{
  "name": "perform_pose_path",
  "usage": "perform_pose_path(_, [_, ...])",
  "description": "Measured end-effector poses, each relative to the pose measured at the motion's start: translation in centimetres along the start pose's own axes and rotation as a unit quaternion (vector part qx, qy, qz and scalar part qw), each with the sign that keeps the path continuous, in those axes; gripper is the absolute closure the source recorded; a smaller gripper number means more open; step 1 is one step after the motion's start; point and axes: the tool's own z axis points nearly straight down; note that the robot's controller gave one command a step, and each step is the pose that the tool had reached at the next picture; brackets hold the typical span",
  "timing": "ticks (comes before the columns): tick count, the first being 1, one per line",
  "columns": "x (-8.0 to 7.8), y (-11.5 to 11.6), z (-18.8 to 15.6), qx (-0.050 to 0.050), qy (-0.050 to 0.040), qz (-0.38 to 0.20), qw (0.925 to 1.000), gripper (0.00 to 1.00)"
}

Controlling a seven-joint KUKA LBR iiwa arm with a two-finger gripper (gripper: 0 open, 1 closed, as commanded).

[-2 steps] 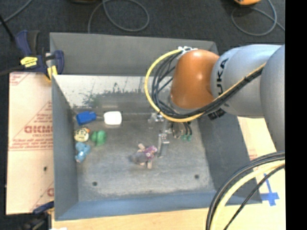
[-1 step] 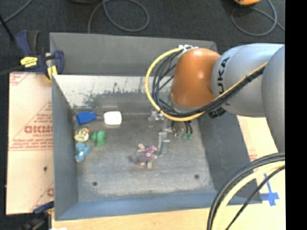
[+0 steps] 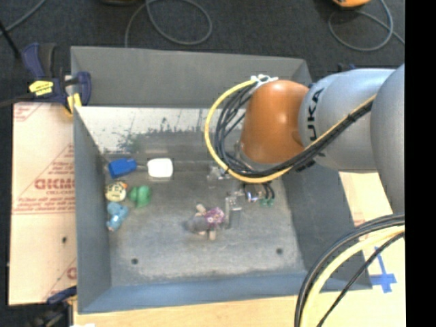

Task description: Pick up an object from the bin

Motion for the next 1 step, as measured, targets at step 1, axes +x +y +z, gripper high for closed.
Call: perform_pose_path(1, [3.81, 2.02, 2.87, -0.001, 0.0032, -0.123, 0.9924, 0.0])
